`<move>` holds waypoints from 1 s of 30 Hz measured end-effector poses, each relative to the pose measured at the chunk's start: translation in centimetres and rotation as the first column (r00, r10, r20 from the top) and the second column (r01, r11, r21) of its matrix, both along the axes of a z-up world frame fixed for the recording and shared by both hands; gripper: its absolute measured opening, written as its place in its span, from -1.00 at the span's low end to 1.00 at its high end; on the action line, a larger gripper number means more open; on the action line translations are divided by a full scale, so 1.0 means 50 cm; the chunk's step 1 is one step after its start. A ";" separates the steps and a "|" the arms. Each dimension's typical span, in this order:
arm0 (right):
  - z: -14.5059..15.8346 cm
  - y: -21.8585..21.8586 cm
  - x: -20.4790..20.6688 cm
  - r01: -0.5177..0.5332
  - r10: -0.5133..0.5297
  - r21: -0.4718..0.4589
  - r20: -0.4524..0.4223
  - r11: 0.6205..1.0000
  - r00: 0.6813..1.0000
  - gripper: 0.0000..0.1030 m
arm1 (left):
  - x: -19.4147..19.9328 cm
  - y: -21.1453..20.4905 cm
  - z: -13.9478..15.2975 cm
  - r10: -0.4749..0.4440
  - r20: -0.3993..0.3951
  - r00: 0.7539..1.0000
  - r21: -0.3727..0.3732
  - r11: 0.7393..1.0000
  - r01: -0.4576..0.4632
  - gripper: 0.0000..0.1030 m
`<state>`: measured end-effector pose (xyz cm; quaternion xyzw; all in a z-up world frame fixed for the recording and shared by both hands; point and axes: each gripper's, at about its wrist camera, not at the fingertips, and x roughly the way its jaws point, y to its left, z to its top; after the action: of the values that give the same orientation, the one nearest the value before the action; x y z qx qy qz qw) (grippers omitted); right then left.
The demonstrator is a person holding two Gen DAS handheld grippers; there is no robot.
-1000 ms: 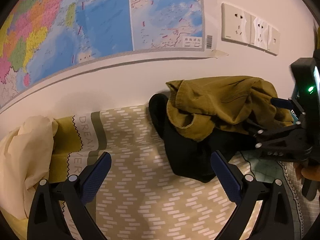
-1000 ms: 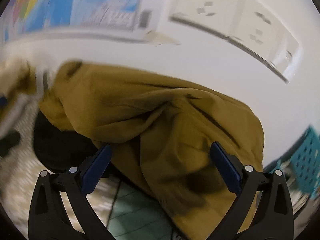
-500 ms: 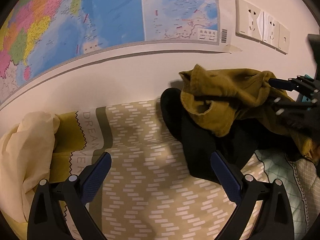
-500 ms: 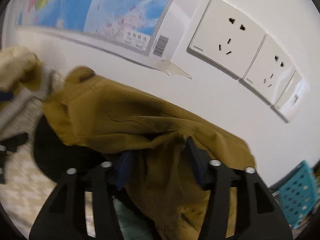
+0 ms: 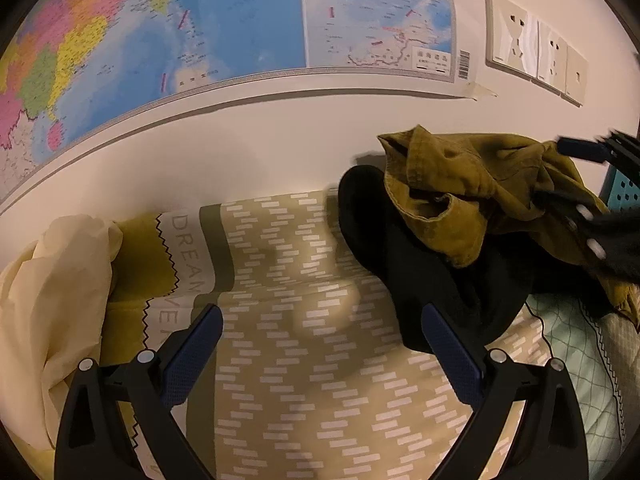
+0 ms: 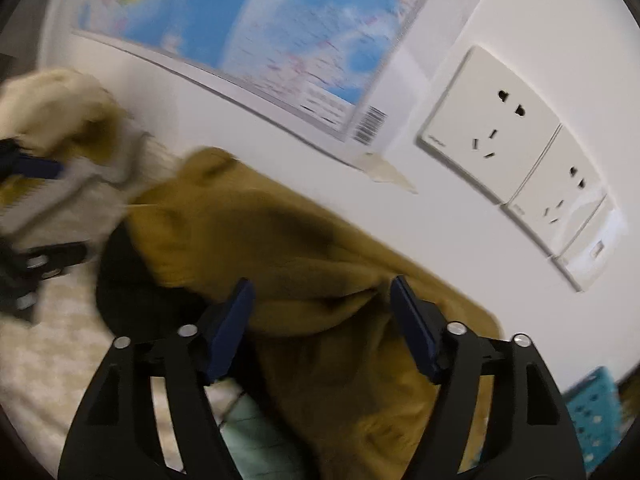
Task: Fold large clothes
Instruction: 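Grasp the olive shirt with the right tool and lift it off the bed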
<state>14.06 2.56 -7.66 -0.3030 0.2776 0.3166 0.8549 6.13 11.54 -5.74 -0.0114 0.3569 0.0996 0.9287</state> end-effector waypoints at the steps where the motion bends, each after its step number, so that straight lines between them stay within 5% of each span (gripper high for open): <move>1: -0.002 -0.008 -0.011 -0.020 0.020 -0.014 0.012 1.000 1.000 0.60 | 0.001 0.001 -0.001 0.002 0.001 1.000 -0.004 1.000 -0.002 0.87; 4: -0.022 -0.002 -0.014 -0.018 0.022 -0.088 0.043 0.996 0.999 0.58 | 0.009 -0.001 -0.006 0.000 0.002 1.000 -0.015 1.000 0.000 0.87; 6: -0.033 -0.001 0.008 -0.003 0.005 -0.091 0.018 0.996 1.000 0.30 | 0.009 -0.009 -0.009 -0.008 -0.003 1.000 -0.006 1.000 0.008 0.87; 7: -0.036 -0.001 0.018 0.010 -0.008 -0.086 0.014 0.996 1.000 0.04 | 0.008 -0.011 -0.010 -0.009 -0.005 1.000 0.001 1.000 0.009 0.87; 8: -0.032 -0.003 0.038 0.026 -0.026 -0.076 -0.004 0.997 1.000 -0.52 | 0.007 -0.012 -0.010 -0.010 -0.007 1.000 0.004 1.000 0.010 0.87; 9: -0.021 -0.010 0.054 0.044 -0.044 -0.043 -0.020 0.998 0.999 -0.78 | 0.006 -0.010 -0.010 -0.009 -0.007 1.000 0.004 1.000 0.009 0.87; 12: 0.023 -0.042 0.084 0.121 -0.120 0.084 -0.021 0.989 0.993 -0.60 | 0.007 -0.006 -0.008 0.000 0.001 1.000 0.000 1.000 0.000 0.87; 13: 0.021 -0.040 0.096 0.120 -0.116 0.083 -0.049 0.989 0.992 -0.24 | 0.010 -0.006 -0.009 0.001 0.000 1.000 -0.001 1.000 -0.001 0.87; 14: 0.014 -0.032 0.098 0.119 -0.117 0.051 -0.041 0.992 0.992 0.02 | 0.010 -0.006 -0.010 0.002 -0.001 1.000 -0.001 1.000 -0.002 0.87; 18: -0.026 0.015 0.113 0.096 -0.095 -0.064 0.026 0.993 0.995 0.23 | 0.014 -0.011 -0.020 0.001 -0.014 1.000 -0.001 1.000 -0.001 0.87; 19: -0.031 0.024 0.121 0.091 -0.089 -0.068 0.022 0.994 0.996 0.14 | 0.015 -0.011 -0.021 0.000 -0.017 1.000 0.000 1.000 0.000 0.87; 21: -0.018 0.020 0.140 0.083 -0.084 -0.043 -0.017 0.996 0.996 -0.81 | 0.015 -0.009 -0.020 -0.001 -0.015 1.000 0.002 1.000 0.001 0.87; 24: 0.083 -0.043 0.152 0.123 -0.114 0.120 -0.080 0.985 0.990 -0.88 | 0.013 -0.008 -0.014 -0.028 0.005 1.000 -0.003 1.000 0.028 0.87; 30: 0.331 -0.257 0.124 0.268 -0.233 0.409 -0.134 0.872 0.963 -0.89 | 0.014 -0.044 0.013 -0.158 0.097 0.983 -0.044 0.986 0.162 0.87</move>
<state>20.24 -10.31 8.91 -0.0586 0.2735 0.2676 0.9221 6.84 9.35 -5.10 -0.0114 0.3152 0.0147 0.9488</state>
